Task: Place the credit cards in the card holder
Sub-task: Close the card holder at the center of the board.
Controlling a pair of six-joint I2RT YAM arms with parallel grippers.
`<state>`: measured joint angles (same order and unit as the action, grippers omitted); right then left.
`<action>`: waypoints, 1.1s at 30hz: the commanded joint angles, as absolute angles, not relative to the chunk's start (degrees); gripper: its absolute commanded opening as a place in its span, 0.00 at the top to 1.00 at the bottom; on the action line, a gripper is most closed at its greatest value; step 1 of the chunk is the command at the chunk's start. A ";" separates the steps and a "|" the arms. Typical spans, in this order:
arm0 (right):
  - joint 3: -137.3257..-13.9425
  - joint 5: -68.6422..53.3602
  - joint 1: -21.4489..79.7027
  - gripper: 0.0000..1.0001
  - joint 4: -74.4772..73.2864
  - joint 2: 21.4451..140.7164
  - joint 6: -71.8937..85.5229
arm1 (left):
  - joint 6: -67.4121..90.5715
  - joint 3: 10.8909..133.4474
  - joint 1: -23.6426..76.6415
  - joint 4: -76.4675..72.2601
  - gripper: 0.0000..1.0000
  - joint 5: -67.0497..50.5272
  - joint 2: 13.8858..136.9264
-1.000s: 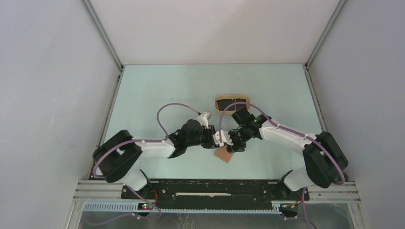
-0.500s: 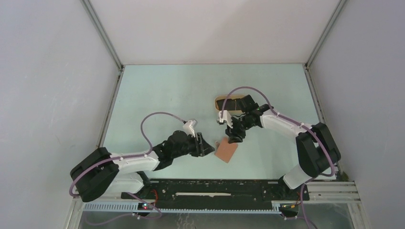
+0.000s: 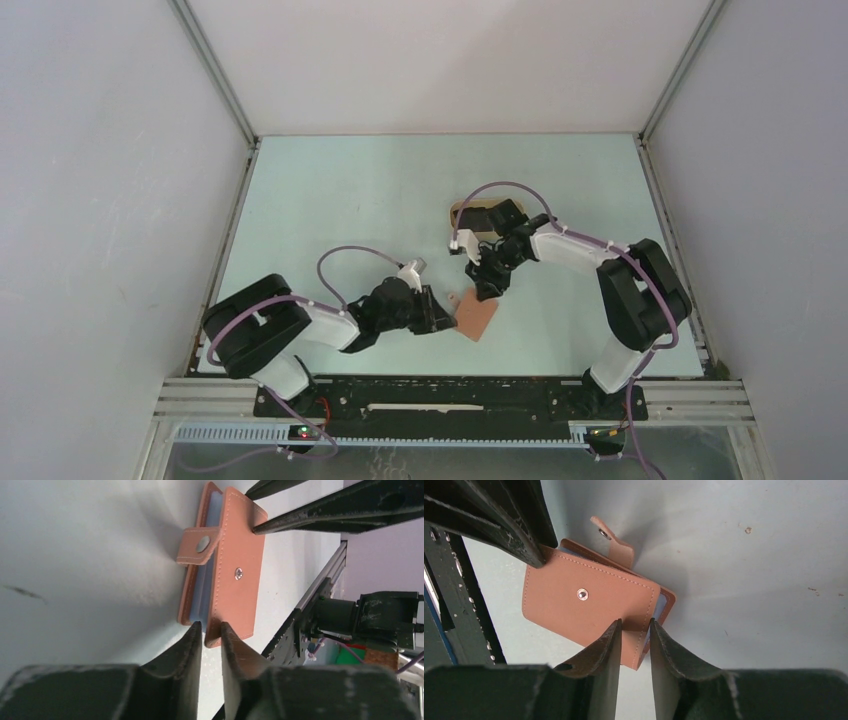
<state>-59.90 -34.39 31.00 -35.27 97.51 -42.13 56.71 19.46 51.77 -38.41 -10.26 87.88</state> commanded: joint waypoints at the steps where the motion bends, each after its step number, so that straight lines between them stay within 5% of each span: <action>1: -62.13 -34.55 30.50 0.67 -36.23 97.26 -38.86 | 57.48 23.72 51.97 -42.20 0.81 -12.67 90.33; 6: -63.15 -34.95 30.35 0.76 -38.52 97.93 -38.12 | 55.70 26.19 50.63 -39.28 1.00 -14.10 93.27; 21: -63.61 -40.36 27.51 0.75 -43.35 97.81 -38.62 | 44.81 35.28 42.08 -21.05 1.00 -14.74 93.63; 27: -63.50 -42.60 27.34 0.67 -45.60 97.90 -39.50 | 44.16 35.45 41.31 -19.31 0.98 -12.90 91.86; 33: -63.09 -43.89 26.64 0.52 -47.63 95.48 -40.58 | 39.91 37.77 41.12 -13.36 0.85 -11.01 86.82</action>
<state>-62.30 -38.50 26.61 -44.80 97.86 -39.77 44.75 34.54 41.82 -16.82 -15.88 90.91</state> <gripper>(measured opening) 0.425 0.127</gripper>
